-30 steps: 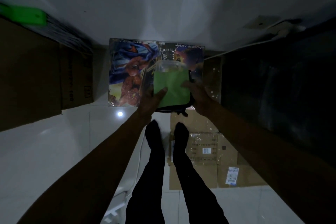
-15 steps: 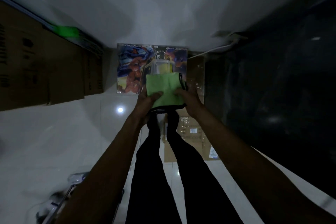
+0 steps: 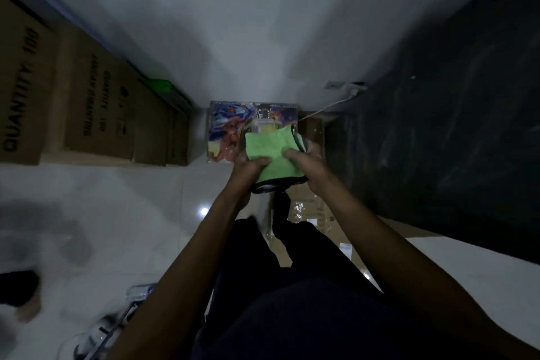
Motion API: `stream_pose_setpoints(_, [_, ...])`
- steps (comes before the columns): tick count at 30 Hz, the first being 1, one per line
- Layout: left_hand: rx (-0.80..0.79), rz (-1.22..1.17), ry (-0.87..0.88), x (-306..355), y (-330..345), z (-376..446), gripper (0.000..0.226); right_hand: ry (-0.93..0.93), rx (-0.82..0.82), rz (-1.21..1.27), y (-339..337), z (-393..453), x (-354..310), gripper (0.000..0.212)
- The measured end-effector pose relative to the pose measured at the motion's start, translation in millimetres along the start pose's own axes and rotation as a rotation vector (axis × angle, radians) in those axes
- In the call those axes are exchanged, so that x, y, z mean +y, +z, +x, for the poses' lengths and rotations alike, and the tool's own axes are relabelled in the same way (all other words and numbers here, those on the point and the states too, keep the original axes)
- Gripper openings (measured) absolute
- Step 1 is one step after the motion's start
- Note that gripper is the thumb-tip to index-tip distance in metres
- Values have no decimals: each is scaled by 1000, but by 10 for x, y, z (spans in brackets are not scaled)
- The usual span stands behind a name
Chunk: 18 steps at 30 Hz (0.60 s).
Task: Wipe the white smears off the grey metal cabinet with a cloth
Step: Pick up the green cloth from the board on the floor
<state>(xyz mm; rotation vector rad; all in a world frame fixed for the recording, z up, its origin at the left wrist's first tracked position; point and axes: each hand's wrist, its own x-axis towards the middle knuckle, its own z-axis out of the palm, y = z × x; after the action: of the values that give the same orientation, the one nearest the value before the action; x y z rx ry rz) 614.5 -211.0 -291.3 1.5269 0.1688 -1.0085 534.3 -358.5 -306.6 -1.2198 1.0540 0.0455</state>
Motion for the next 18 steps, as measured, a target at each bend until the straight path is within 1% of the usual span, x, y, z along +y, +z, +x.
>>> stream_pose_setpoints(2, [-56, 108, 29, 4, -45, -115, 34, -38, 39, -42, 14, -220, -22, 41])
stream_pose_setpoints(4, [-93, 195, 49, -21, -87, -202, 36, -73, 74, -68, 25, -431, -5, 43])
stream_pose_setpoints(7, [-123, 241, 49, -59, -116, -349, 35, -167, 113, -150, 32, -751, 86, 38])
stream_pose_setpoints(10, [-131, 211, 51, -120, -174, -527, 35, -246, 167, -221, 83, -1093, 176, 29])
stream_pose_setpoints(13, [-158, 164, 57, -241, -275, -731, 35, -283, 242, -309, 136, -1366, 318, 26])
stream_pose_setpoints(18, [-203, 87, 23, -465, -401, -1110, 31, -291, 299, -354, 119, -1827, 581, 36])
